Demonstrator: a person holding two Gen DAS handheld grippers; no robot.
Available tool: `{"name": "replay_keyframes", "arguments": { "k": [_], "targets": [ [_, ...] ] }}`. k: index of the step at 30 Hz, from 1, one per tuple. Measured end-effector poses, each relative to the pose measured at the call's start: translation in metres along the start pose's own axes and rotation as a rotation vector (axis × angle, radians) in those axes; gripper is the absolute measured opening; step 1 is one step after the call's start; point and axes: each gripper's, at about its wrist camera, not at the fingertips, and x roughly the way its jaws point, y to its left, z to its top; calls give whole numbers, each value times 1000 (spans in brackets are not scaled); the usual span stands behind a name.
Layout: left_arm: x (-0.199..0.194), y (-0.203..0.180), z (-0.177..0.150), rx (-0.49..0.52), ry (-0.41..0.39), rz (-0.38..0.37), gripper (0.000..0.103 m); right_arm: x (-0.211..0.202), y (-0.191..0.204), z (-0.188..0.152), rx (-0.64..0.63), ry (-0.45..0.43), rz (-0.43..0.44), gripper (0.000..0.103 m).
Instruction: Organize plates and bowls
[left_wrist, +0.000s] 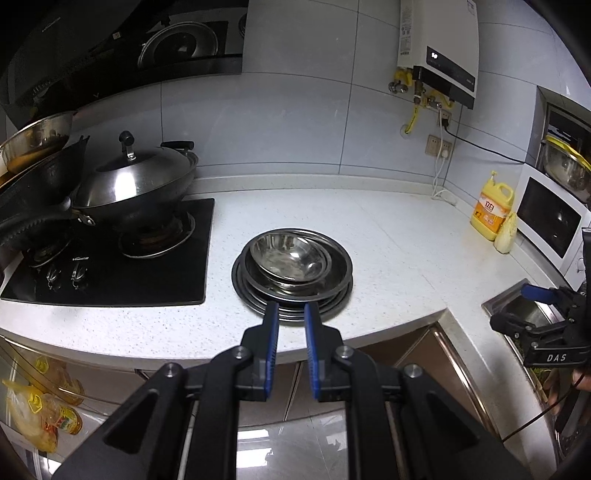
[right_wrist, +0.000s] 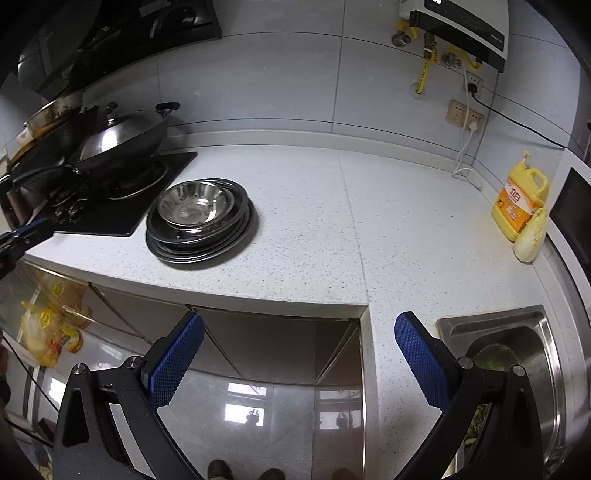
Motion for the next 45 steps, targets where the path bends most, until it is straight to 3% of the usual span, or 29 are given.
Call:
{"name": "replay_keyframes", "arguments": {
  "k": [6,19,35,45],
  "targets": [
    [-1,-15,-2,16,10,34,13,-2,-5,-2,12,-10,42,102],
    [2,-33,-2,40,15,-1,13,-8,-27,-4,76,-3,50,102],
    [2,-44,7,54,-16,-45,13,-29,-33,-2,30,-31,45,102],
    [-1,-43,4,74,-11,-29,13,-23,-28,-1,6,-20,69,102]
  ]
}}
